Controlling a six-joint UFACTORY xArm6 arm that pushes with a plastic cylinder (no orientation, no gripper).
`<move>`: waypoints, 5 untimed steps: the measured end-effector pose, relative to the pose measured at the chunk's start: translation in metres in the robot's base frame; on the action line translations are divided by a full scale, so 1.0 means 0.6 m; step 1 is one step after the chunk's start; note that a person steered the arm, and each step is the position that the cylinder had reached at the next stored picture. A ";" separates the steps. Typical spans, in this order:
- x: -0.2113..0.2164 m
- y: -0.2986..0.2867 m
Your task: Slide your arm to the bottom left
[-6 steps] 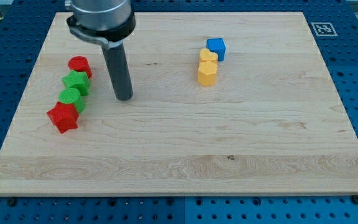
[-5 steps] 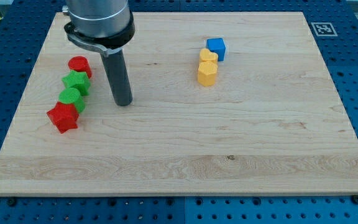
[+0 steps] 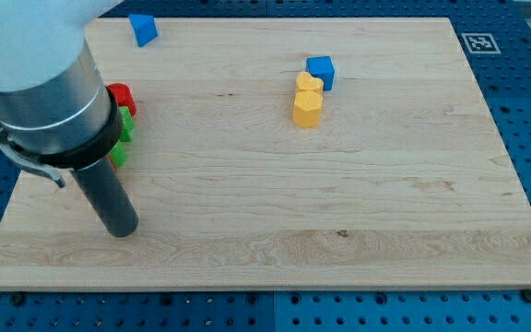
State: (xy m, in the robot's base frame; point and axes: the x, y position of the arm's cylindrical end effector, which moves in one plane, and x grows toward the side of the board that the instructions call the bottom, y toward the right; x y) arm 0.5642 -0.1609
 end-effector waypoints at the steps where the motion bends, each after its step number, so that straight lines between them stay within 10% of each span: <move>1: 0.000 0.000; 5: -0.059 -0.198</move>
